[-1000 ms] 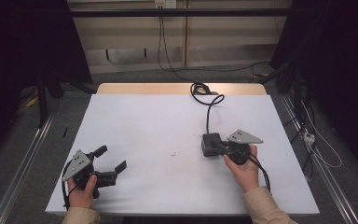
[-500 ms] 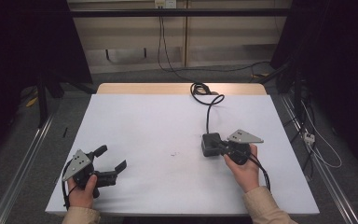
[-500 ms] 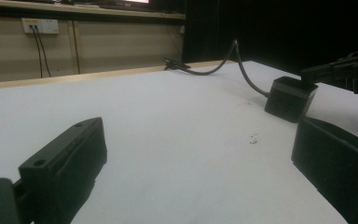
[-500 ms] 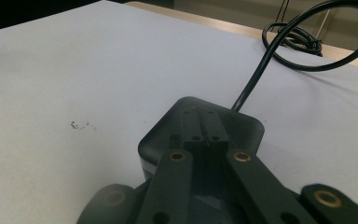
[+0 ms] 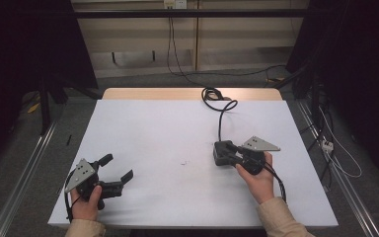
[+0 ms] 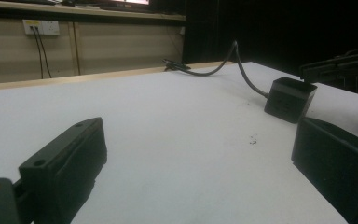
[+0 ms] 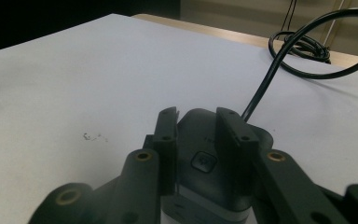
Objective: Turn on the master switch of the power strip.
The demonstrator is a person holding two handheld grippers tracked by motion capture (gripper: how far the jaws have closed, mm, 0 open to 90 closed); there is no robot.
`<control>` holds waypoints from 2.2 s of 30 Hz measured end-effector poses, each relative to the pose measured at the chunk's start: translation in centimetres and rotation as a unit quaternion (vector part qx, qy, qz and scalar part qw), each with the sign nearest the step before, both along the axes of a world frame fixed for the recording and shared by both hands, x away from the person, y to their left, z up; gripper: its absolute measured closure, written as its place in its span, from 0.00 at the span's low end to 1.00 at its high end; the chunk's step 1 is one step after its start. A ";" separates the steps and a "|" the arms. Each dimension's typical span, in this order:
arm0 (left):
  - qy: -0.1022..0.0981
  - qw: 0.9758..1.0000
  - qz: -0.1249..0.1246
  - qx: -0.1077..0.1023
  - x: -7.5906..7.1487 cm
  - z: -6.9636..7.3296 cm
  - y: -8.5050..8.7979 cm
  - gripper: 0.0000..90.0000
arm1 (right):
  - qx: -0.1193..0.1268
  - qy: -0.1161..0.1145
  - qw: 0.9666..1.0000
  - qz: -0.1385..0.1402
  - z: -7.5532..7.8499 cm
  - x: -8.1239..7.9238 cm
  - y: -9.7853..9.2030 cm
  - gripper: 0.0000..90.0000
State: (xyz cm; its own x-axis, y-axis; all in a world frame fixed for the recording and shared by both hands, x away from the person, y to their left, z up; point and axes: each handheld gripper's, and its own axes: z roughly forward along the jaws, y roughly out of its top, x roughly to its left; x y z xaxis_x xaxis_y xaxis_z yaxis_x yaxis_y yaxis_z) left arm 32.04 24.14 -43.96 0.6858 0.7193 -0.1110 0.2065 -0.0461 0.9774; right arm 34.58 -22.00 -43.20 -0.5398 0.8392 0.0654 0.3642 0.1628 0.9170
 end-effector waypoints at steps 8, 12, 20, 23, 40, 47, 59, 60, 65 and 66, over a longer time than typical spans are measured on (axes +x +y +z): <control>-0.001 1.000 0.000 0.001 0.0 0.0 0.0 0.03 | 0.021 0.006 1.000 -0.003 0.2 0.0 -0.3 0.51; 0.000 1.000 0.001 -0.001 0.0 0.0 0.0 0.03 | 0.023 0.007 1.000 0.001 0.3 -0.2 -0.5 0.39; 0.002 1.000 0.001 -0.003 0.1 -0.1 -0.1 0.03 | 0.032 0.006 0.999 0.023 0.7 -1.1 -0.8 0.23; 0.003 1.000 -0.001 -0.003 0.1 -0.1 -0.2 0.03 | 0.038 0.006 0.999 0.030 0.7 -1.6 -1.2 0.20; 0.005 1.000 -0.004 -0.005 0.3 -0.2 -0.3 0.03 | 0.024 0.009 0.999 0.038 0.1 -3.0 -3.2 0.15; 0.004 1.000 -0.003 -0.004 0.3 -0.1 -0.4 0.03 | 0.023 0.005 0.999 0.037 -0.1 -3.5 -3.9 0.14; 0.004 1.000 -0.003 -0.004 0.3 -0.1 -0.4 0.03 | 0.017 0.001 0.999 0.030 -0.6 -4.4 -5.3 0.14; 0.004 1.000 -0.002 -0.004 0.3 -0.1 -0.4 0.03 | 0.018 0.002 0.999 0.029 -0.6 -4.5 -5.4 0.14; 0.004 1.000 -0.002 -0.002 0.2 -0.1 -0.3 0.03 | 0.012 0.002 1.000 0.027 -0.8 -5.1 -6.0 0.14; 0.004 1.000 -0.002 -0.002 0.2 -0.1 -0.3 0.03 | 0.014 0.003 1.000 0.026 -0.9 -5.2 -6.1 0.14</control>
State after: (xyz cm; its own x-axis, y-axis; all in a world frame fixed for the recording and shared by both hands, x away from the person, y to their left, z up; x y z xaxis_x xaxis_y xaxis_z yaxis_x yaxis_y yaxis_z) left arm 32.27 23.83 -44.07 0.6879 0.7160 -0.1191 0.2137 -0.0430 0.9759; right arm 29.41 -28.14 -44.07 -0.5817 0.8084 0.0906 0.3607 0.1565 0.9195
